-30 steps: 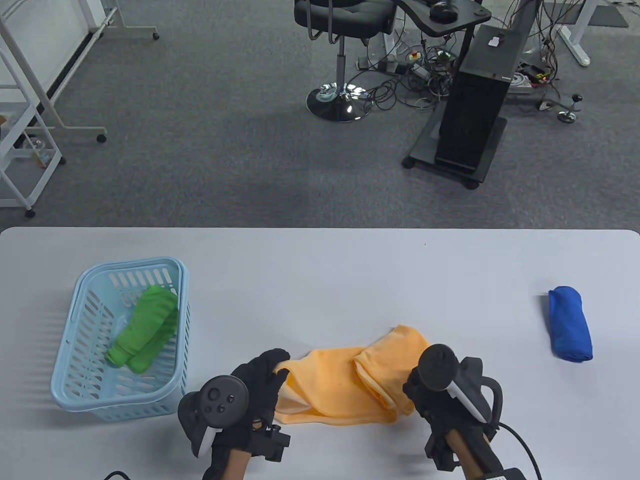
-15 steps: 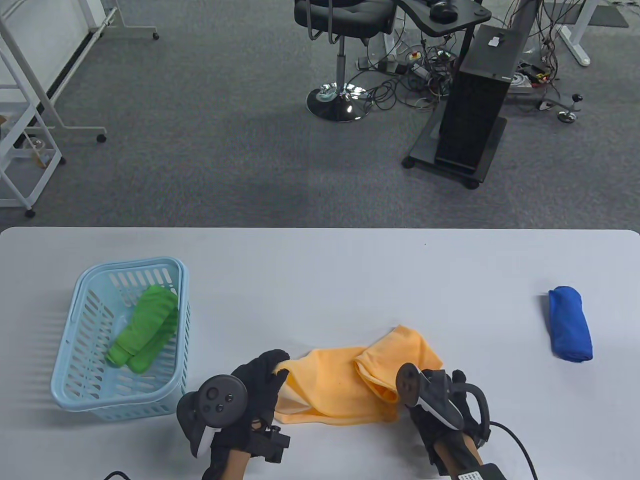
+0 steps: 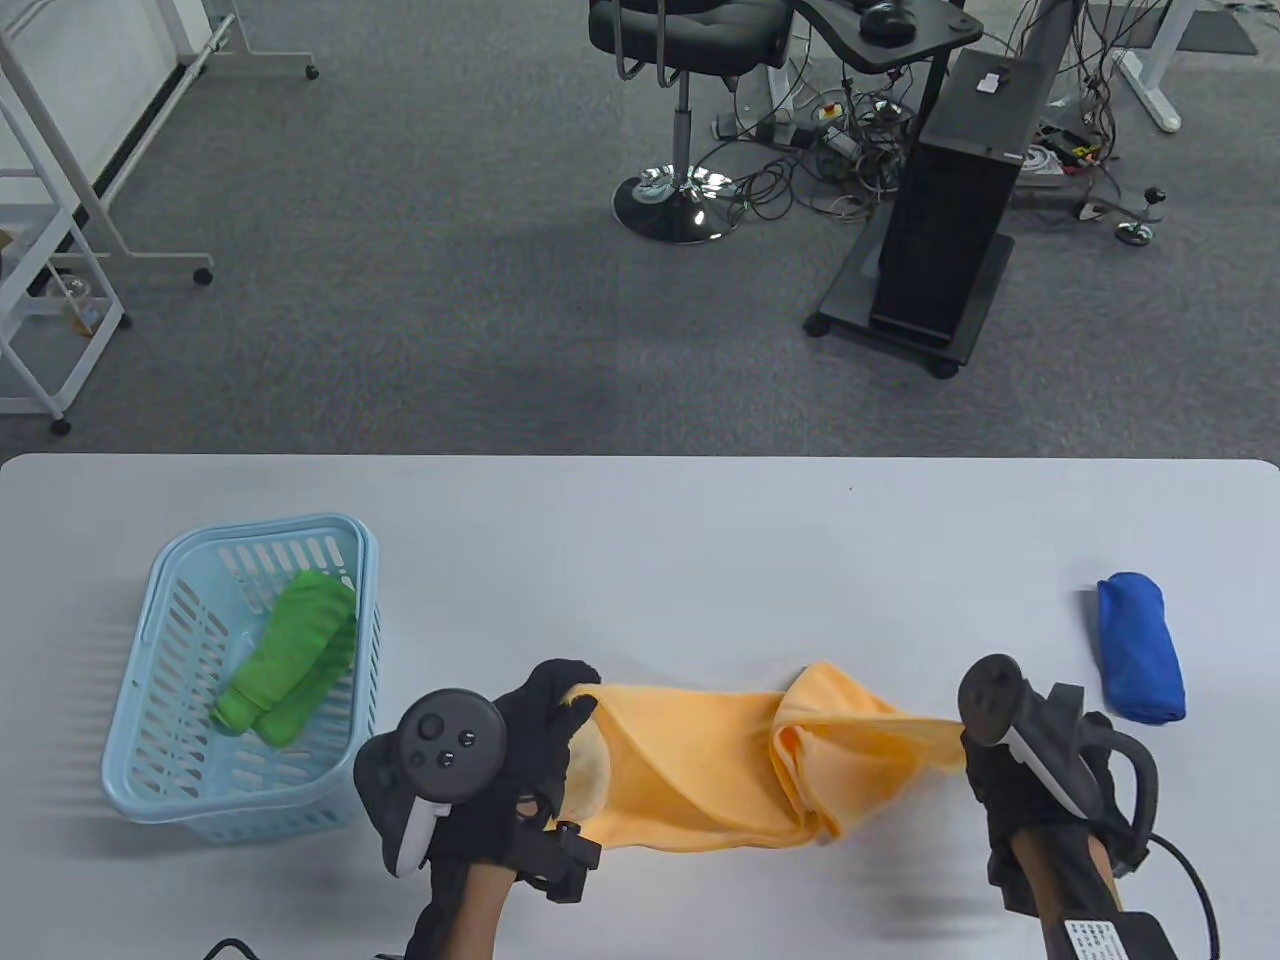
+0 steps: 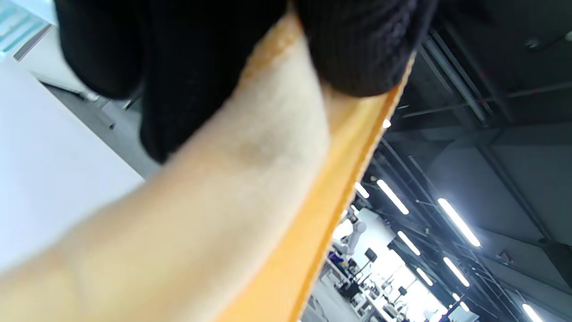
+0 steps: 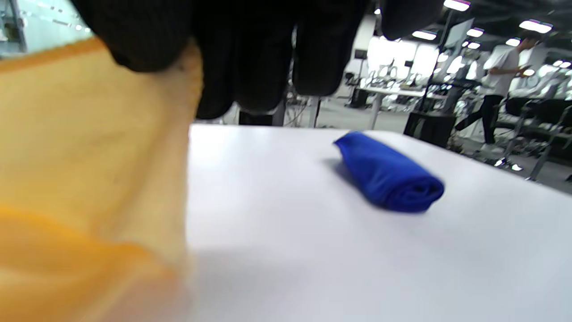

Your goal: Roll rectangular towel into towel roll

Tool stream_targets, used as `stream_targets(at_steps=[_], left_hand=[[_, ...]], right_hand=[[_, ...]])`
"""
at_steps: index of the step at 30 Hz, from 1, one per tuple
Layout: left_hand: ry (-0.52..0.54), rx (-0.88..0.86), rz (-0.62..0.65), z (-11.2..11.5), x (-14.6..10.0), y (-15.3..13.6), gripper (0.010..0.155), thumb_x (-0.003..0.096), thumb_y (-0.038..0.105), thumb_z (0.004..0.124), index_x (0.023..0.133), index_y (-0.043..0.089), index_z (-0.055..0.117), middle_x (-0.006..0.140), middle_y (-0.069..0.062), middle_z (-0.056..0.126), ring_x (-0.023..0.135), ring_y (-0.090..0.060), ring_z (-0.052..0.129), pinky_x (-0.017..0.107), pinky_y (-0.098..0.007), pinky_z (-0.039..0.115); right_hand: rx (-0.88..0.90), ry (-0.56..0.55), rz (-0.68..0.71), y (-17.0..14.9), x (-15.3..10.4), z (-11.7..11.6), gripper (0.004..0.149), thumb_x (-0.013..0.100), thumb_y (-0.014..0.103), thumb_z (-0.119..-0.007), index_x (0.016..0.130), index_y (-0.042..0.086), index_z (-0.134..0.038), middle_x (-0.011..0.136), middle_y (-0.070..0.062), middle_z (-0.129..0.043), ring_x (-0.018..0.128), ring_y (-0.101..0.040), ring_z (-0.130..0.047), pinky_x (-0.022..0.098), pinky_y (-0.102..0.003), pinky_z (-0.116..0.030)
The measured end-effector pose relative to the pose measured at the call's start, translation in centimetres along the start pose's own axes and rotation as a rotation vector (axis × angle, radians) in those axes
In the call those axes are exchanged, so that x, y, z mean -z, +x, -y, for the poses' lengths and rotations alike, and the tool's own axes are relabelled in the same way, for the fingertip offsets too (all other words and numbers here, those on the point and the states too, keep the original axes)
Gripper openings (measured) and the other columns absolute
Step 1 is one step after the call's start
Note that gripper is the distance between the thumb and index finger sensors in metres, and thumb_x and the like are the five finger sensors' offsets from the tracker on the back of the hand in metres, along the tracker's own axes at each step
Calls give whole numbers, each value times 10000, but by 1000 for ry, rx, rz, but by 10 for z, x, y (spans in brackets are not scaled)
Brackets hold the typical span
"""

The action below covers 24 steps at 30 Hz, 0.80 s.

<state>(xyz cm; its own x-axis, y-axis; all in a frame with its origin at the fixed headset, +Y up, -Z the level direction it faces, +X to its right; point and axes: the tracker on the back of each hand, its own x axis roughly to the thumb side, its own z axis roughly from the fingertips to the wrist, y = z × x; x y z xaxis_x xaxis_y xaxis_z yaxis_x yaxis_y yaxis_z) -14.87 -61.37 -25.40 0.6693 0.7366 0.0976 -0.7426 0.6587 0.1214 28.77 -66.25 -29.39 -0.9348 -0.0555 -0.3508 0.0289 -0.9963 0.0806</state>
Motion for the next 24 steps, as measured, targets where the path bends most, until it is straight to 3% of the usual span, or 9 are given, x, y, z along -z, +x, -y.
stream_targets(at_steps=[4,7,11,18,24], left_hand=[[61,-12,-6,-32,3,26,471,452,438,746,813,212,947,588,-115,1082,588,-385,1052,528,-617,748],[73,65,-36,-51,6,28,497,455,462,710,808,204,946,603,-122,1079,603,-391,1046,529,-620,745],[119,126,-136,-84,11,4,530,451,490,668,806,209,943,614,-116,1076,615,-395,1040,529,-622,743],[205,47,-274,-144,5,-39,540,449,499,652,813,225,943,629,-131,1068,620,-409,1029,533,-624,737],[206,70,-390,-166,6,-78,536,444,497,661,800,228,957,671,-140,1052,665,-422,1003,543,-635,721]], right_hand=[[19,-42,-70,-18,10,17,456,322,377,-761,700,154,-888,866,-80,-787,867,-336,-763,682,-644,-499],[41,-46,-99,-30,14,21,452,322,375,-764,692,152,-895,857,-80,-798,860,-335,-773,680,-642,-507],[21,-55,-136,-49,17,22,447,322,374,-760,688,157,-898,849,-76,-807,853,-332,-783,677,-637,-517],[64,-44,-186,-69,18,22,443,323,373,-753,688,169,-902,844,-82,-815,848,-335,-789,673,-631,-531],[74,-62,-240,-81,15,24,436,318,369,-749,674,177,-912,830,-75,-827,838,-333,-800,669,-628,-540]])
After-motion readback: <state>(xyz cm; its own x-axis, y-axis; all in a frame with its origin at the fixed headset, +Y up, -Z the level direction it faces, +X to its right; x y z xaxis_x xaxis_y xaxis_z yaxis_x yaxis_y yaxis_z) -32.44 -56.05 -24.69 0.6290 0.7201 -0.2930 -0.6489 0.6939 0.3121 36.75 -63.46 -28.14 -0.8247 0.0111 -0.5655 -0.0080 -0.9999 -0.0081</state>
